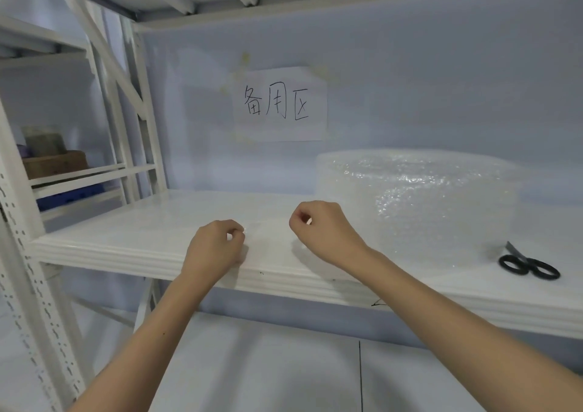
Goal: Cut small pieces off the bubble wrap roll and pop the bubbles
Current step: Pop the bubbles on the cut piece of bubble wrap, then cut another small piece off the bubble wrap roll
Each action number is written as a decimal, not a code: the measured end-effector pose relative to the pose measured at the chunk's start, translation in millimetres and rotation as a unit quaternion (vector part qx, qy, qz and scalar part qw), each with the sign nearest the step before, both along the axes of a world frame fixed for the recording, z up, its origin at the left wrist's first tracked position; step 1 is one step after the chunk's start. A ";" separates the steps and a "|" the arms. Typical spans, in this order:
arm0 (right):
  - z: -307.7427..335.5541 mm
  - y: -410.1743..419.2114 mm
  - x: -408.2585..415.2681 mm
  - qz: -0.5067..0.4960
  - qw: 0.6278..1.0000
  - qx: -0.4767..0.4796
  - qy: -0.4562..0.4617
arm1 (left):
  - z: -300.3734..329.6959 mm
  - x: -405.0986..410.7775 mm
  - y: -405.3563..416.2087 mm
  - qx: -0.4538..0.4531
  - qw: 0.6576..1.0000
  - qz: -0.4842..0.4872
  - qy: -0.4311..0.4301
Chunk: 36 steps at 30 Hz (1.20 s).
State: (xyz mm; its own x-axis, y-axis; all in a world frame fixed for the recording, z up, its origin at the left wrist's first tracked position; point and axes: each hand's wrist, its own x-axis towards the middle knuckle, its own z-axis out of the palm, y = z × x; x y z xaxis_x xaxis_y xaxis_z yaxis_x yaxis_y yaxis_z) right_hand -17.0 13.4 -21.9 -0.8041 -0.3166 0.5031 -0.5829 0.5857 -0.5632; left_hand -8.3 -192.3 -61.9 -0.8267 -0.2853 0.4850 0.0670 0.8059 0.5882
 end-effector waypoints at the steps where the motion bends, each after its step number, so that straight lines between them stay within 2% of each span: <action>1: 1.1 5.9 10.9 0.004 1.000 -0.002 0.010 | 1.6 2.0 5.1 -0.001 1.000 -0.005 0.013; 6: -4.1 58.5 63.6 -0.020 0.995 -0.056 0.077 | 10.0 15.6 56.0 0.026 0.993 -0.101 0.047; 9: -9.7 109.2 82.3 -0.104 0.979 -0.076 0.157 | 12.9 25.8 96.3 0.092 0.975 -0.196 0.040; 11: -12.7 148.5 83.3 -0.196 0.964 -0.068 0.169 | 12.7 30.0 120.4 0.148 0.957 -0.249 0.016; 14: -19.3 202.8 74.0 -0.346 0.931 -0.013 0.116 | 9.9 31.2 142.8 0.177 0.941 -0.288 -0.014; 17: -24.7 231.7 60.4 -0.409 0.908 0.068 0.053 | 3.7 28.6 149.2 0.173 0.937 -0.302 -0.020; 19: -24.2 271.2 63.7 -0.461 0.880 0.112 0.013 | 1.6 32.4 188.0 0.164 0.926 -0.337 -0.038; 26: -13.6 273.8 38.6 -0.443 0.874 0.176 -0.091 | 2.7 33.9 201.7 0.144 0.924 -0.352 -0.037; 33: 10.2 275.9 38.7 -0.427 0.841 0.267 -0.198 | 1.4 36.8 192.8 0.131 0.928 -0.344 -0.056; 36: 15.2 284.7 50.8 -0.424 0.825 0.307 -0.212 | 1.5 39.2 189.9 0.127 0.931 -0.338 -0.062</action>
